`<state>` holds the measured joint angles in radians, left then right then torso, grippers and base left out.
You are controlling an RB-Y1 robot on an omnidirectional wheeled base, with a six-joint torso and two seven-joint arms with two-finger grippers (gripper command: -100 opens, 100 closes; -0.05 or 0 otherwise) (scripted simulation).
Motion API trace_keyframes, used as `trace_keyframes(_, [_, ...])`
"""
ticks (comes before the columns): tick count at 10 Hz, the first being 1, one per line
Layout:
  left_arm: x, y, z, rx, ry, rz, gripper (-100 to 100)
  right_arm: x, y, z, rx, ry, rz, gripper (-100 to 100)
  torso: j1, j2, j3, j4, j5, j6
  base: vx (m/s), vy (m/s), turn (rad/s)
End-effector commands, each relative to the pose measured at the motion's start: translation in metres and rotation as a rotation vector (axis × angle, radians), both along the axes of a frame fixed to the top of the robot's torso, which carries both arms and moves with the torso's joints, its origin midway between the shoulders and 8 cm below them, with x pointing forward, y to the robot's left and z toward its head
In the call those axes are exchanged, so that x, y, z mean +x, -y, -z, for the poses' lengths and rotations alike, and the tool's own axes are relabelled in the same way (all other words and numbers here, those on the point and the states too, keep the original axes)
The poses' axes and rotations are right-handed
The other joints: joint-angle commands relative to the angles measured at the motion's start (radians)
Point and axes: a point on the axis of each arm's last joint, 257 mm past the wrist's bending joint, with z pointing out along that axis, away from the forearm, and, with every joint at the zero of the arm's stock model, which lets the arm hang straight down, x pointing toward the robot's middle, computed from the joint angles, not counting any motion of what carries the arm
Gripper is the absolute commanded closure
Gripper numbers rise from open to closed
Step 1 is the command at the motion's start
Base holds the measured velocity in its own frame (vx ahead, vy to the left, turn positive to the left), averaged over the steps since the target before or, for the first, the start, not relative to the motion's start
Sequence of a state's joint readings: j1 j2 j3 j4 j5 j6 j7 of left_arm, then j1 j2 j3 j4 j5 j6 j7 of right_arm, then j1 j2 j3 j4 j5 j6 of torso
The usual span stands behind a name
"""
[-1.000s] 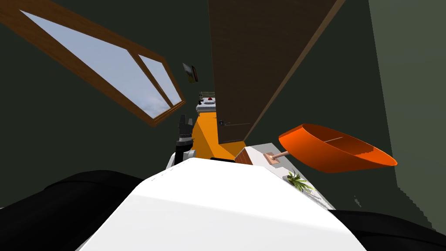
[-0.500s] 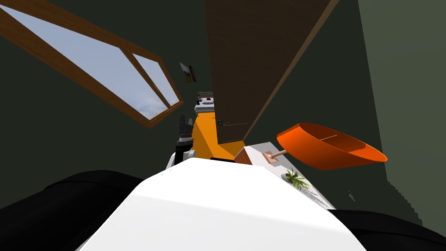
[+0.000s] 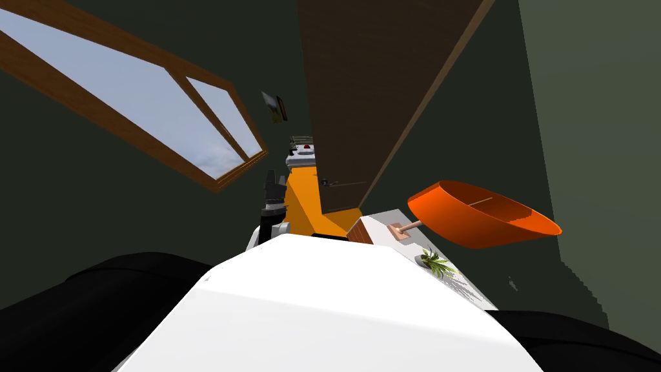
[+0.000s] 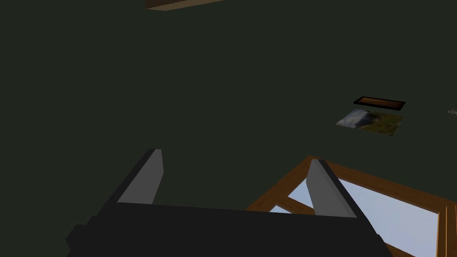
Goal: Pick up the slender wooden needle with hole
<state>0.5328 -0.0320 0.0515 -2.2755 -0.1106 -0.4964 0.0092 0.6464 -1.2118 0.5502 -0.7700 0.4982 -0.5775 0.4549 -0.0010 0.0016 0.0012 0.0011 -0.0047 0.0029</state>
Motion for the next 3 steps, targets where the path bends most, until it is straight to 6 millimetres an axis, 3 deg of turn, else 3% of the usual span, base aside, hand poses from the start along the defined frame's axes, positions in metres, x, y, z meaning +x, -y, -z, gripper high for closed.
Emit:
trace_keyframes(1, [0.0000, 0.0000, 0.0000, 0.000, 0.000, 0.000, 0, -0.0014, -0.0010, -0.0043, -0.001, -0.011, 0.001, 100, 0.000, 0.000, 0.000, 0.000, 0.000, 0.000, 0.014, -0.002, -0.096])
trace_keyframes(2, [0.0000, 0.0000, 0.0000, 0.000, 0.000, 0.000, 0, -0.0002, -0.0020, -0.0028, 0.003, -0.006, -0.002, 100, 0.000, 0.000, 0.000, 0.000, 0.000, 0.001, 0.006, 0.000, -0.025])
trace_keyframes(3, [0.0000, 0.0000, 0.0000, 0.000, 0.000, 0.000, 0, -0.0009, -0.0020, -0.0030, 0.001, -0.008, -0.001, 0, 0.000, 0.000, 0.000, 0.000, 0.000, 0.000, 0.000, 0.000, 0.000])
